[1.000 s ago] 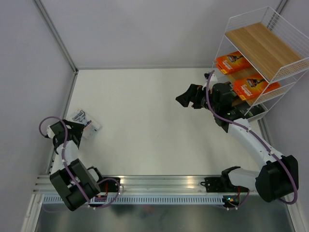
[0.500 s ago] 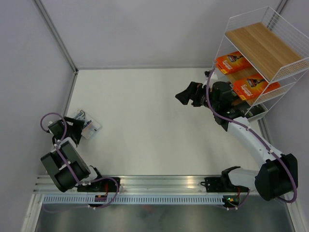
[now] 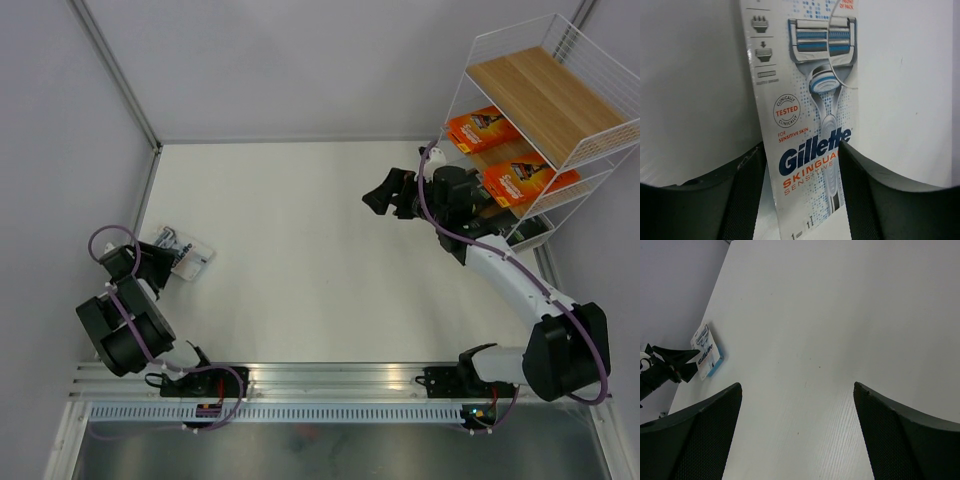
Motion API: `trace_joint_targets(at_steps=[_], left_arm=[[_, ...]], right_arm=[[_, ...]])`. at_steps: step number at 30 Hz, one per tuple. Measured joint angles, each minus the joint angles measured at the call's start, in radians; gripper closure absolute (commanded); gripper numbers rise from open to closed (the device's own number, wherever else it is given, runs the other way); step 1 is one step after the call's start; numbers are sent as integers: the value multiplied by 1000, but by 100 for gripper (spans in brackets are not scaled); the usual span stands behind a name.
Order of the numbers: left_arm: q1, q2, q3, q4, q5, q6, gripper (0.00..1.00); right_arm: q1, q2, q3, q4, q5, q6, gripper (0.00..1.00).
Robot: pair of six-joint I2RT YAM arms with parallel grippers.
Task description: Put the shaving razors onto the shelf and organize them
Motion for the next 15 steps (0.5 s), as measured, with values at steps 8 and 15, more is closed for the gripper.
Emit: trace_joint_targets(at_steps=[8, 15], left_arm=[[-1, 62, -1, 95, 108, 31, 65], [-5, 146, 30, 165, 146, 33, 95]], right_arm=[[0, 56, 19, 2, 8, -18, 2], [0, 92, 32, 5, 12, -25, 2]])
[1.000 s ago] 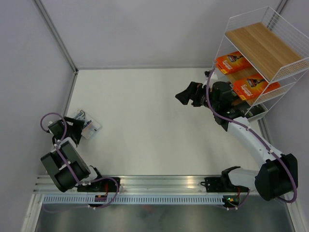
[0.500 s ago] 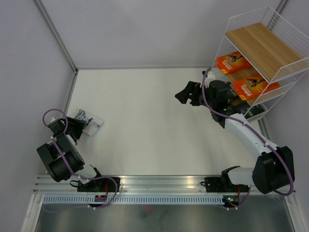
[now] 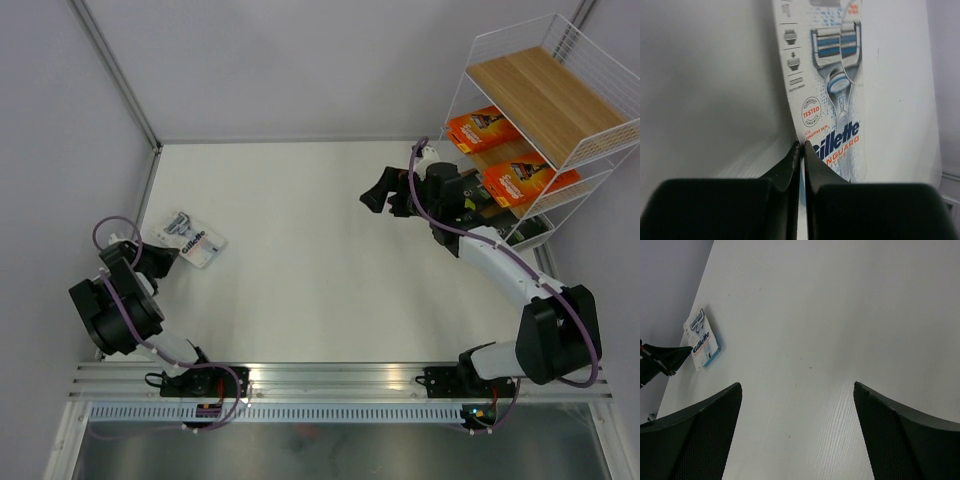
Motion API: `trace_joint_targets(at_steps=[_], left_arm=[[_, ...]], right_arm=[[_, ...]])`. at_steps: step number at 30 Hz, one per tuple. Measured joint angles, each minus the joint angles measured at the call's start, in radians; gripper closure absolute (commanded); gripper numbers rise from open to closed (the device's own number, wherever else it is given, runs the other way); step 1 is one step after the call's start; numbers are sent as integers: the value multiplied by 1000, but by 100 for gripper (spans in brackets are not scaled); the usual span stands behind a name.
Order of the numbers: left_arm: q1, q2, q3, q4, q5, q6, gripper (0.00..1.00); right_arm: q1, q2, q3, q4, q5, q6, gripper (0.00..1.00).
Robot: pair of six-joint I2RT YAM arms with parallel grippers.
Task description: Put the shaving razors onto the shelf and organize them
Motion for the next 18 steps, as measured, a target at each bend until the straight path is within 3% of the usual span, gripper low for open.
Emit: trace_joint_targets(at_steps=[12, 15, 18], left_arm=[[-57, 16, 143, -85, 10, 59, 98], [-177, -5, 211, -210, -32, 145, 98], [-377, -26, 317, -330, -115, 239, 98]], right_arm=[[0, 58, 56, 3, 0, 8, 2], [0, 59, 58, 3, -10, 12, 2], [0, 59, 71, -14, -1, 24, 2]])
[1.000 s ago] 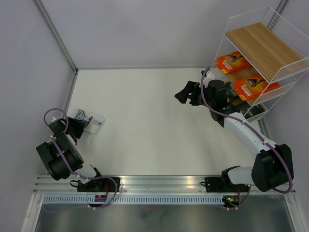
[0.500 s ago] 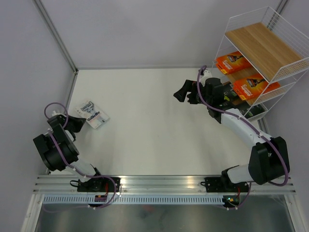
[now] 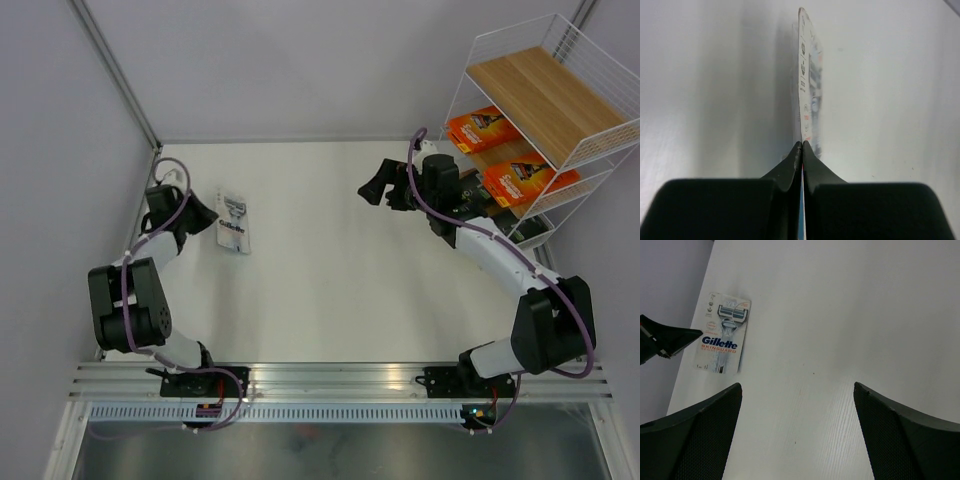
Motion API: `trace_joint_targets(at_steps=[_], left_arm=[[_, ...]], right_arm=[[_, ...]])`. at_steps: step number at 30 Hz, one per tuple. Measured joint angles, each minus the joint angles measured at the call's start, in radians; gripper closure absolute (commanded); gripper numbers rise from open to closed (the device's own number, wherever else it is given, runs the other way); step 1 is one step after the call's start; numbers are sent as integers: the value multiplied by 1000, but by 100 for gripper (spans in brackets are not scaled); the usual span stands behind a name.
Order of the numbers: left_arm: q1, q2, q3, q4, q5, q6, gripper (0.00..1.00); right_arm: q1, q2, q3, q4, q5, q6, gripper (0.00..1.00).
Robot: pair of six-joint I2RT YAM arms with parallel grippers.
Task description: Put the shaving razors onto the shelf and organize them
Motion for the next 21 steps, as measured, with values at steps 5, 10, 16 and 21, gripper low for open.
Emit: trace_joint_targets(at_steps=[5, 10, 16, 21], left_arm=[[-250, -19, 132, -129, -107, 89, 98], [-416, -23, 199, -252, -220, 142, 98], [-645, -21, 243, -348, -346, 162, 98], [-659, -19, 244, -420, -420, 157, 58]], right_arm=[[-3, -4, 60, -135, 79, 34, 2], [-10, -68, 18, -208, 107, 71, 2], [-12, -196, -83, -251, 114, 108, 2], [-12, -246, -148, -245, 87, 121, 2]])
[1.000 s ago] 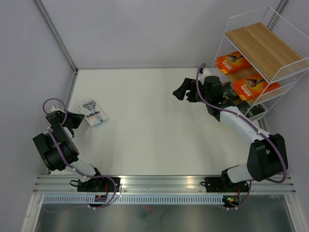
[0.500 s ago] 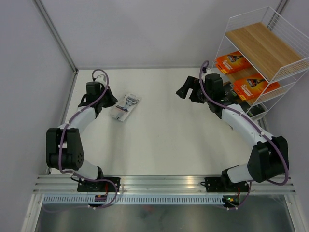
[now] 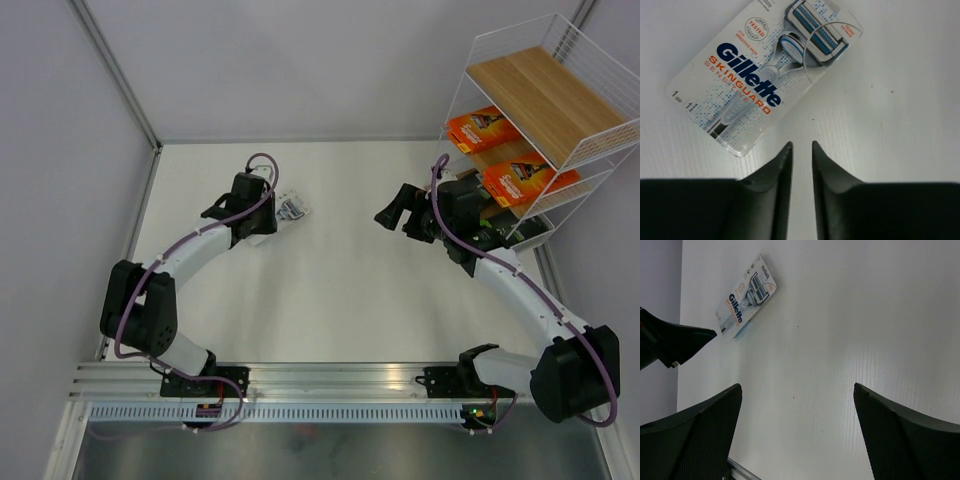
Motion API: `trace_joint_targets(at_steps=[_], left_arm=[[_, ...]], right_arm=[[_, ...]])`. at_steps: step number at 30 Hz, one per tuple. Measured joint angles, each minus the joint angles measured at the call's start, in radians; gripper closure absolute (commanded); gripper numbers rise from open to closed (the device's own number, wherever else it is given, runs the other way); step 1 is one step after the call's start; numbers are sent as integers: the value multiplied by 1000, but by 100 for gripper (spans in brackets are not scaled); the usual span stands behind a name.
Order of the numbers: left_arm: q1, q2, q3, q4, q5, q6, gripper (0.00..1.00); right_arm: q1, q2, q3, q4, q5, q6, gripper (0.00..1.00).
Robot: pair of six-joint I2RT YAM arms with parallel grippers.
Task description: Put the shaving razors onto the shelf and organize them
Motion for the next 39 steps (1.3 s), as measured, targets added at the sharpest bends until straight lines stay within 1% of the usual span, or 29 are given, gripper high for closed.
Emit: trace_joint_targets(at_steps=[1, 2, 3, 5, 6, 9, 13, 16, 17, 21, 23, 26, 29, 33, 35, 36, 39], left_arm=[[5, 1, 0, -7, -11, -4, 46], [9, 4, 1, -13, -19, -5, 27], [13, 11, 7, -20, -30, -5, 18], [22, 40, 33, -32, -42, 6, 9], [28, 65, 59, -40, -46, 16, 8], [74, 150, 144, -39, -25, 50, 8], [178, 250, 242, -41, 71, 109, 8], [229, 312, 302, -40, 136, 199, 8], [232, 326, 312, -42, 156, 224, 8], [225, 405, 374, -45, 243, 326, 10], [223, 447, 405, -46, 290, 356, 12], [228, 507, 438, -48, 358, 399, 13], [240, 542, 456, -52, 393, 438, 13], [253, 595, 525, -103, 460, 483, 14], [257, 621, 568, -131, 504, 502, 18], [258, 629, 579, -140, 521, 511, 22], [260, 654, 612, -195, 580, 543, 24]], right_arm=[[0, -2, -13, 7, -12, 10, 2], [0, -2, -28, 21, -27, 24, 2], [0, -1, -49, 48, -41, 41, 2], [1, 3, -97, 114, -70, 90, 2], [3, 6, -118, 148, -79, 110, 2], [20, 50, -168, 246, -95, 183, 2], [64, 95, -182, 315, -78, 234, 2], [95, 115, -198, 397, -68, 266, 2], [99, 124, -206, 431, -66, 277, 2], [110, 165, -216, 481, -61, 297, 2], [111, 176, -216, 481, -55, 298, 2], [111, 178, -216, 476, -41, 286, 2], [111, 178, -215, 468, -28, 265, 2], [111, 191, -207, 455, -19, 237, 2], [111, 209, -196, 454, -13, 227, 2], [111, 220, -190, 453, -12, 224, 2], [111, 251, -173, 452, -10, 217, 2]])
